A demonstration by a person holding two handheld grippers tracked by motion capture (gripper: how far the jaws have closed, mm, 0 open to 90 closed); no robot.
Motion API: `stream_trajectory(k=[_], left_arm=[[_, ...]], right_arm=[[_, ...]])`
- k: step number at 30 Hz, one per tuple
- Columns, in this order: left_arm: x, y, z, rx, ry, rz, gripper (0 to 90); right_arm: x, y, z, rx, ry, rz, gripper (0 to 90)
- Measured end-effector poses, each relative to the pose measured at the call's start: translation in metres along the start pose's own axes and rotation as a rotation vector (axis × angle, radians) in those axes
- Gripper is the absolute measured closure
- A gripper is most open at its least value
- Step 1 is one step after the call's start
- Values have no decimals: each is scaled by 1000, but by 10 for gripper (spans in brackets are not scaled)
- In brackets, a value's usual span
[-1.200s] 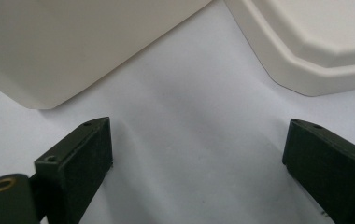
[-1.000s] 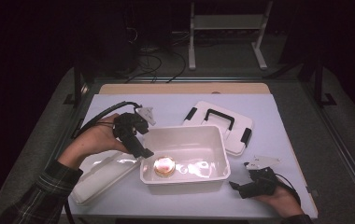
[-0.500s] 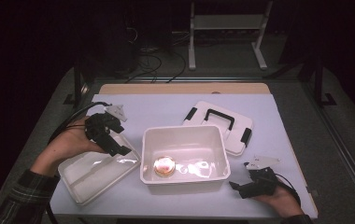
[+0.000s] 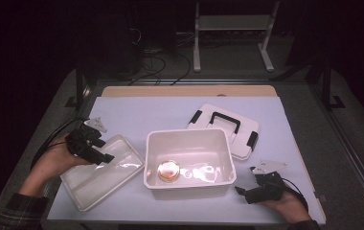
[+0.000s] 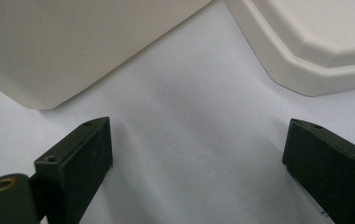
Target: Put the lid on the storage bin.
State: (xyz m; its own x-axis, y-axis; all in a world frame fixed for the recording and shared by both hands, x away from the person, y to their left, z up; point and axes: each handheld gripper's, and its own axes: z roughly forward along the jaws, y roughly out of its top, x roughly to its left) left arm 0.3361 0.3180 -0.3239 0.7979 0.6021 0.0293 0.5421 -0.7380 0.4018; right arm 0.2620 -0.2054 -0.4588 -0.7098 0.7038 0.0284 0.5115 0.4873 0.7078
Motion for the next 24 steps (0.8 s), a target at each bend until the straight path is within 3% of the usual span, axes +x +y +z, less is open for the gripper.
stream_trajectory(k=[14, 24], left_arm=[[14, -39, 37, 55, 3, -112, 621], [15, -50, 59, 57, -22, -144, 668]], right_arm=[[0, 0, 0, 0, 0, 0, 77], [0, 0, 0, 0, 0, 0, 77]])
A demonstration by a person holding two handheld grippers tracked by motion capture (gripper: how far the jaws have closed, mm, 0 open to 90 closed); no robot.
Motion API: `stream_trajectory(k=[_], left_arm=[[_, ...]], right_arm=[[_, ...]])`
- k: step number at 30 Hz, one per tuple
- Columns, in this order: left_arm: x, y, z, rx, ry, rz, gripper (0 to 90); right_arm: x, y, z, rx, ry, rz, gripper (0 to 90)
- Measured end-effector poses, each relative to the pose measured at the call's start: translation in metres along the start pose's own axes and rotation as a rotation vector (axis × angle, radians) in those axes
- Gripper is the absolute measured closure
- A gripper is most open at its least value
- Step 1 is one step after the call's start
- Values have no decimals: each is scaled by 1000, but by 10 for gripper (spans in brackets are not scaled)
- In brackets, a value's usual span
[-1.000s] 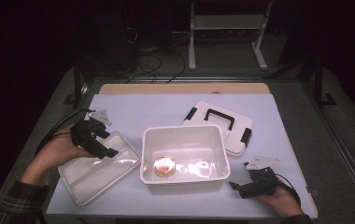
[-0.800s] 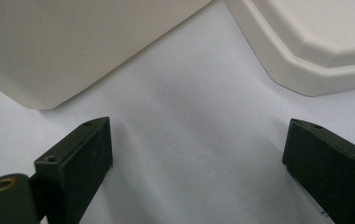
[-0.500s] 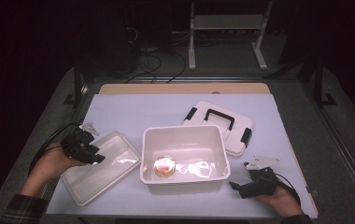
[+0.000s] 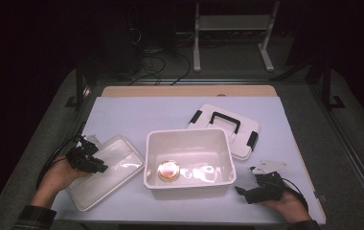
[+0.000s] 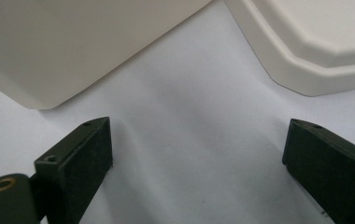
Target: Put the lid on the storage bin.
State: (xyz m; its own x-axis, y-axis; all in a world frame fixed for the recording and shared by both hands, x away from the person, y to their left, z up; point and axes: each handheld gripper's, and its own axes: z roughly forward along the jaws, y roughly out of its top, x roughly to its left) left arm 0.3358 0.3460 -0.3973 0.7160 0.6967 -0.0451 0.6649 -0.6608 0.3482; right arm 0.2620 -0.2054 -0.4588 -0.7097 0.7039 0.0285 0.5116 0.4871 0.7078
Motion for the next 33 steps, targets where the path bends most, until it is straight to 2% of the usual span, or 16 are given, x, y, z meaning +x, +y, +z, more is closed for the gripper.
stream_trajectory(k=[5, 15, 20, 23, 26, 33], left_arm=[[0, 0, 7, 5, 6, 2, 699], [0, -3, 11, -5, -24, -10, 834], [-3, -3, 11, -3, 4, 15, 870], [-4, -2, 9, -2, 15, 26, 883], [-3, 0, 5, -10, 0, 24, 885], [-3, 5, -5, -20, 2, 37, 885]], right_arm=[[0, 0, 0, 0, 0, 0, 77], [0, 0, 0, 0, 0, 0, 77], [0, 0, 0, 0, 0, 0, 77], [0, 0, 0, 0, 0, 0, 77], [0, 0, 0, 0, 0, 0, 77], [0, 0, 0, 0, 0, 0, 77]])
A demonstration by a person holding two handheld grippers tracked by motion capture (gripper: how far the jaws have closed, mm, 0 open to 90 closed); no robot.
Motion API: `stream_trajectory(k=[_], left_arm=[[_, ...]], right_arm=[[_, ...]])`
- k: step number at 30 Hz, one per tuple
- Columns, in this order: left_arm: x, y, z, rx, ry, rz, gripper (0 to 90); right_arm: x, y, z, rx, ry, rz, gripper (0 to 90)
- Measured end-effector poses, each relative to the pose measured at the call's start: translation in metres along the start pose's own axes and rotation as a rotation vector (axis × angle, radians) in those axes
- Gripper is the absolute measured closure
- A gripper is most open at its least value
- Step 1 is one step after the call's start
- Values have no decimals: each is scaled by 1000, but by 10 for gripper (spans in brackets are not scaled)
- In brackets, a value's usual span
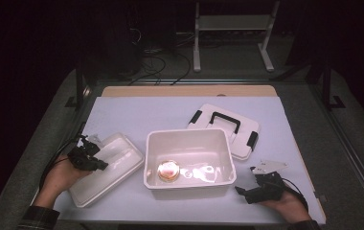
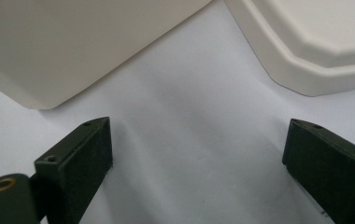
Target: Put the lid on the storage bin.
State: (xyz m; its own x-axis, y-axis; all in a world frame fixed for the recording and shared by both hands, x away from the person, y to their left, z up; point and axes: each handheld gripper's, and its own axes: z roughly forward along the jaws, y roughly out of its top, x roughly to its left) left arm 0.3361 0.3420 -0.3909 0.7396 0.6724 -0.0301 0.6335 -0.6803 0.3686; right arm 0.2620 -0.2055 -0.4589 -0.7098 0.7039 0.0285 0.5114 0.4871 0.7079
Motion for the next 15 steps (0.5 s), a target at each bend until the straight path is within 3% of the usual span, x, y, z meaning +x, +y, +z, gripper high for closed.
stream_trajectory(k=[15], left_arm=[[0, 26, -49, -37, 46, 56, 885]], right_arm=[[0, 0, 0, 0, 0, 0, 78]])
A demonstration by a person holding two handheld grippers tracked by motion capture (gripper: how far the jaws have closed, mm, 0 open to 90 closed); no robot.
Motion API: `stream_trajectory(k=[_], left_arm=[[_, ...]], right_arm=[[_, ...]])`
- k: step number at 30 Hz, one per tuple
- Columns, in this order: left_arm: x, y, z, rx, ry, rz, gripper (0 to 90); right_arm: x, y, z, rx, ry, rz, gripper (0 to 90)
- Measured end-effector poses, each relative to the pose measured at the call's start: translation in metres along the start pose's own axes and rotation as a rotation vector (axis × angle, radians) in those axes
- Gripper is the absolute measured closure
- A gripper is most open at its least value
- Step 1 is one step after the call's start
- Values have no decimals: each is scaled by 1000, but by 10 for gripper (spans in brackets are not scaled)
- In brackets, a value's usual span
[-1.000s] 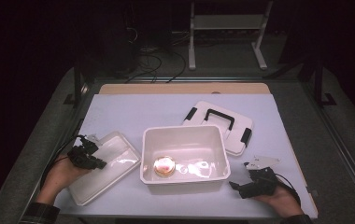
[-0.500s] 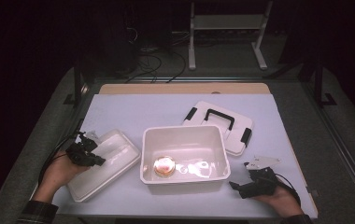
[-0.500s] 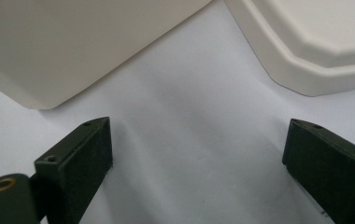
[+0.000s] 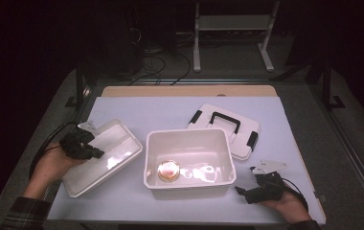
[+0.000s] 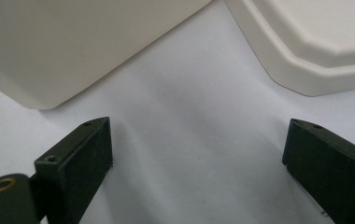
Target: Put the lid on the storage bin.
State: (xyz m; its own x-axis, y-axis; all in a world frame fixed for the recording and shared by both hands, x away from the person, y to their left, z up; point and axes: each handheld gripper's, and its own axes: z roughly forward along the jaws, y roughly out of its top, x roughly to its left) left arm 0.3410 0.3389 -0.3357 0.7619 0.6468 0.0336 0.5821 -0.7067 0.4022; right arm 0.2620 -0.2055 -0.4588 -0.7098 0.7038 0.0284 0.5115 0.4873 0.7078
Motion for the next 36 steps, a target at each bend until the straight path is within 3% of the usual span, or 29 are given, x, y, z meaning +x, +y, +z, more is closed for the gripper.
stream_trajectory(k=[11, 20, 36], left_arm=[[1, 21, -31, -34, 10, 39, 885], [-11, 41, -44, -74, -34, 94, 885], [-60, 109, -48, -99, -99, 286, 885]], right_arm=[[0, 0, 0, 0, 0, -1, 77], [0, 0, 0, 0, -1, 1, 77], [0, 0, 0, -2, -1, -2, 78]])
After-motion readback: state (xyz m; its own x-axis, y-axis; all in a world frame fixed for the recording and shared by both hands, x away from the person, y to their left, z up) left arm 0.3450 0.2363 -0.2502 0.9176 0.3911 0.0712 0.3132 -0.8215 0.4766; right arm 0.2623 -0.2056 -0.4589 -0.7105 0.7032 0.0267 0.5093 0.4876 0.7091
